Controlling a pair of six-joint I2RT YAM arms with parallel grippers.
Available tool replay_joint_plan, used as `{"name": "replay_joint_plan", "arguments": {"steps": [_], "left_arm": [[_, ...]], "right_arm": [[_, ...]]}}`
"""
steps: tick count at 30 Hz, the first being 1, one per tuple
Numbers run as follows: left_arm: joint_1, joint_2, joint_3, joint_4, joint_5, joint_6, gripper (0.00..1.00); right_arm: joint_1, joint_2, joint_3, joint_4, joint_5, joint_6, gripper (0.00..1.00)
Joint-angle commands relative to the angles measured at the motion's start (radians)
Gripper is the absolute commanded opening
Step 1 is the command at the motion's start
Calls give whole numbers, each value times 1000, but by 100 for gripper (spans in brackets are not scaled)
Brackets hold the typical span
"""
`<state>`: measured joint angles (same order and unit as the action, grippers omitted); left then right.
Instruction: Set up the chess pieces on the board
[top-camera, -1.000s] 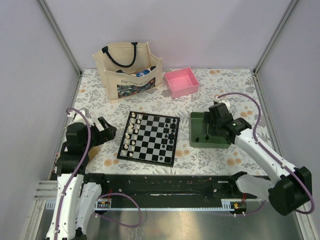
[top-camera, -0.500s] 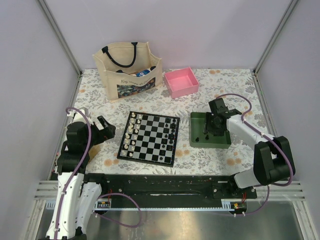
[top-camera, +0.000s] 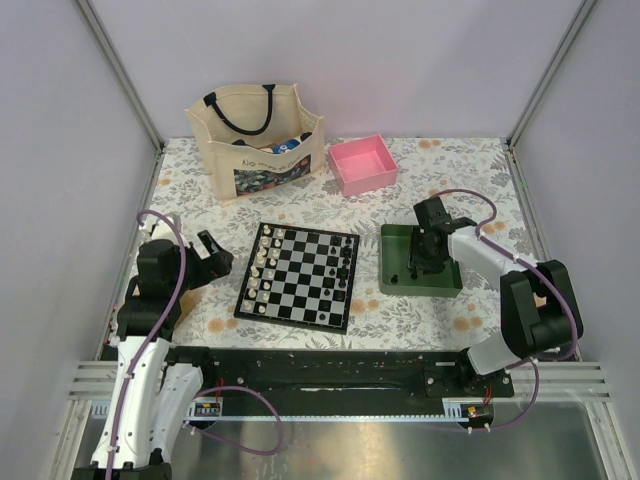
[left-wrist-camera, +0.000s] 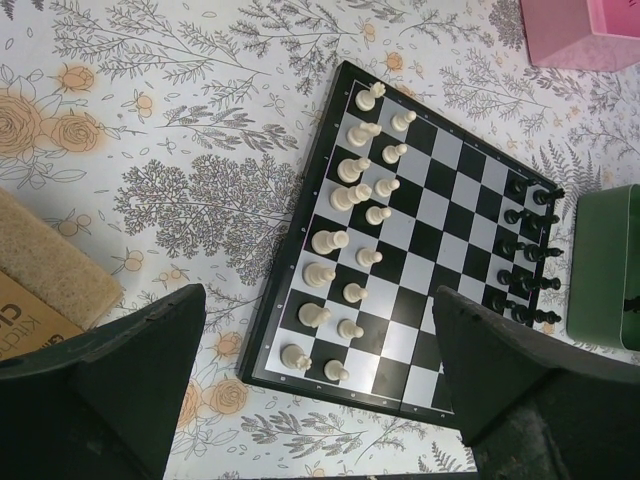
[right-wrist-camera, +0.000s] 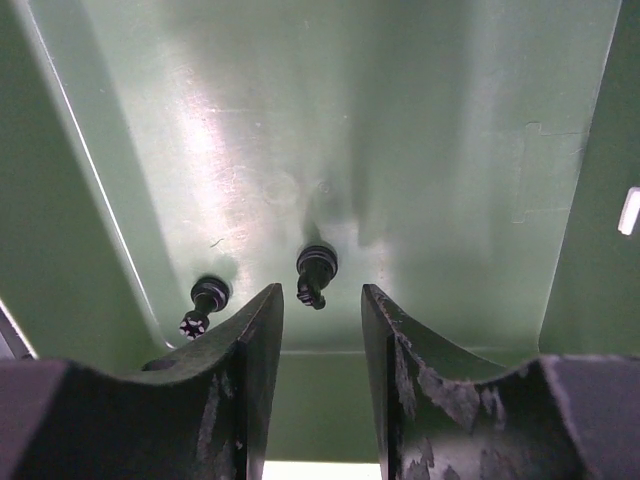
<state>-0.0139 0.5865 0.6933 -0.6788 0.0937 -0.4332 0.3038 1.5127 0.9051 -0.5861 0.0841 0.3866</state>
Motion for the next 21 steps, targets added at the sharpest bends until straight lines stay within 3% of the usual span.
{"name": "replay_joint_plan", "arguments": {"steps": [1,14,17,21], "left_arm": [[-1,-7,-1,61,6,13,99],[-1,-5,0,59,14,11,99],[-1,-2,-2,59,14,13,99],[-1,4,-1,59,15,13,99]], "right_arm": [[0,12,38,32,-9,-18,45],[-2,35,46,40,-12,-23,31],[0,37,51,37,-10,-25,21],[0,-3,55,31,-14,-29,15]]}}
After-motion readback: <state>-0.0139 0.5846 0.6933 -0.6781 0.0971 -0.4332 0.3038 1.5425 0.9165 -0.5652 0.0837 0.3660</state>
